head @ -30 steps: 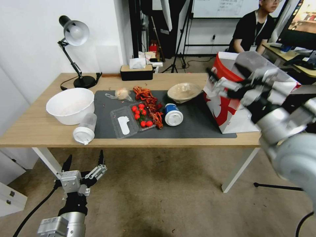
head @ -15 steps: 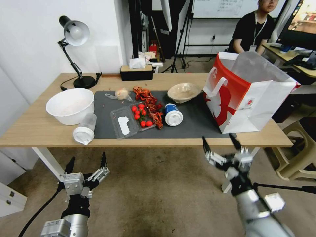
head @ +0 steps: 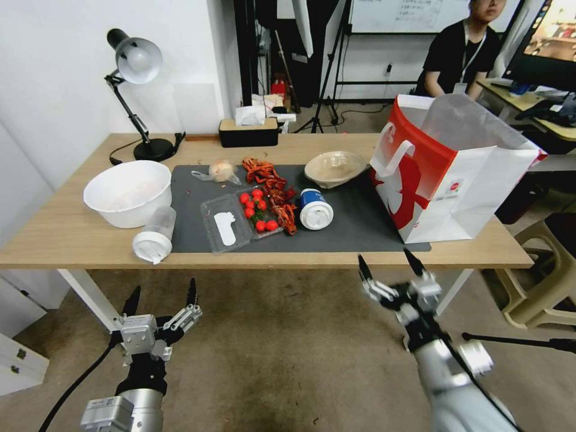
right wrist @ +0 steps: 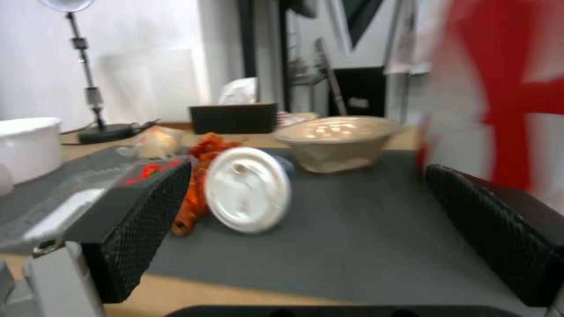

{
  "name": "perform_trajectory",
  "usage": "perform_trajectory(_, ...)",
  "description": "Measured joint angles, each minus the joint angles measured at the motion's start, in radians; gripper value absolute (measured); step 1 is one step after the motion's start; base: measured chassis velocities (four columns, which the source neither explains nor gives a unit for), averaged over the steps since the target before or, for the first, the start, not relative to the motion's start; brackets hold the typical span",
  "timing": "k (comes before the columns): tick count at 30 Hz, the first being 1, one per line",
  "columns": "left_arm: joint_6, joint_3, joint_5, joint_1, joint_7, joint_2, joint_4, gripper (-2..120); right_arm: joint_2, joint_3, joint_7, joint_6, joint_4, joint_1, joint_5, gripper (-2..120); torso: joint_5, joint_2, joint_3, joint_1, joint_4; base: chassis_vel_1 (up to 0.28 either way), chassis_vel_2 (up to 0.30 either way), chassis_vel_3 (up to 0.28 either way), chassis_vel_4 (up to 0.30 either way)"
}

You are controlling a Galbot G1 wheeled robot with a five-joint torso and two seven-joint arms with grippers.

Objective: Pick up the trash from the table and place it into the takeout bag.

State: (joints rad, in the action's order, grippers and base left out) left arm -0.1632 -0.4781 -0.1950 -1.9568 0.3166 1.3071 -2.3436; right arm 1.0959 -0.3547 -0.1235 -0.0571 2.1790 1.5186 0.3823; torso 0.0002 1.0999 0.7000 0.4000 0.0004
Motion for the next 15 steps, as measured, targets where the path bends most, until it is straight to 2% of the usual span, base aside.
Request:
perform_trajectory(3,0.002,-0.001,0.002,-0.001,-0.005,0.007,-0.001,100,-0.027,0.114,-0.035,0.147,-0.043,-0.198,0.048,100,-0.0002,0.000,0.000,0.000,-0.0002,0.000,0.000,0.000,0.000)
perform_trajectory(4,0.002,-0.001,0.002,-0.001,-0.005,0.007,-0.001,100,-0.027,0.114,-0.035,0.147,-0.043,-0.198,0.048,100,-0.0002,0.000,0.000,0.000,-0.0002,0.000,0.000,0.000,0.000)
perform_trajectory(6,0.003,-0.004,0.003,-0.003,-0.006,0.012,-0.003,100,-0.027,0.176,-0.071,0.205,-0.068,-0.301,0.063,100,-0.0001,0.000,0.000,0.000,-0.0001,0.000,0.000,0.000,0.000)
perform_trajectory(7,0.003,-0.007,0.003,-0.005,-0.006,0.014,-0.004,100,-0.021,0.227,-0.122,0.253,-0.093,-0.396,0.075,100,-0.0004,0.000,0.000,0.000,-0.0003,0.000,0.000,0.000,0.000)
perform_trajectory(10,0.003,-0.009,0.003,-0.005,-0.006,0.015,-0.004,100,-0.015,0.254,-0.160,0.283,-0.104,-0.440,0.088,100,-0.0005,0.000,0.000,0.000,-0.0002,0.000,0.000,0.000,0.000)
perform_trajectory(11,0.003,-0.010,0.003,-0.006,-0.006,0.016,-0.002,100,-0.005,0.290,-0.231,0.341,-0.119,-0.496,0.118,100,-0.0003,0.000,0.000,0.000,-0.0001,0.000,0.000,0.000,0.000)
perform_trajectory(15,0.003,-0.010,0.003,-0.005,-0.005,0.018,0.002,100,0.007,0.319,-0.296,0.398,-0.136,-0.548,0.159,100,-0.0005,0.000,0.000,0.000,-0.0005,0.000,0.000,0.000,0.000)
